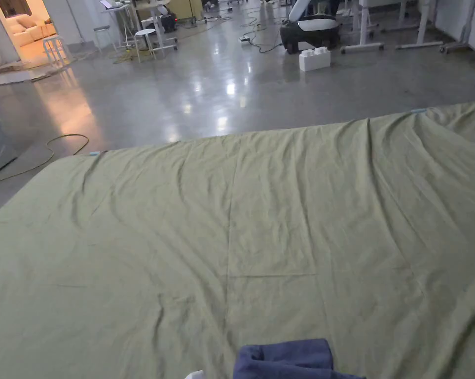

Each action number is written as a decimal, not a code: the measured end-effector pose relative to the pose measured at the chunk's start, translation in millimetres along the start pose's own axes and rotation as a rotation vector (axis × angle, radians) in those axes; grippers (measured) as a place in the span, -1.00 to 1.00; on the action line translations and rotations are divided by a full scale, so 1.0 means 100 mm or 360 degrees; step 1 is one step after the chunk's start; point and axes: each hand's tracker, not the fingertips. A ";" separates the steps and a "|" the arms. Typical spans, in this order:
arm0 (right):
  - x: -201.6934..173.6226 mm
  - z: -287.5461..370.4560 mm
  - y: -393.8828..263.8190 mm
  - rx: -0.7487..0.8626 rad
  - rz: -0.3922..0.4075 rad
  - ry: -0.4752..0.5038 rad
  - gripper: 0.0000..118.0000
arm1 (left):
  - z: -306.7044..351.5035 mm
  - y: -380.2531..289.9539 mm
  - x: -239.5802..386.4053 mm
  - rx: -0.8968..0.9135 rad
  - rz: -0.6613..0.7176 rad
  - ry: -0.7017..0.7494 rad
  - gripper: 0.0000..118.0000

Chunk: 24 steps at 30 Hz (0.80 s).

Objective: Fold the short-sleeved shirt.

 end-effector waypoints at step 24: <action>0.24 0.61 -0.10 0.0100 -0.0553 0.0272 -1.00 | 2.41 1.83 -1.48 0.0361 0.0043 0.1222 -0.37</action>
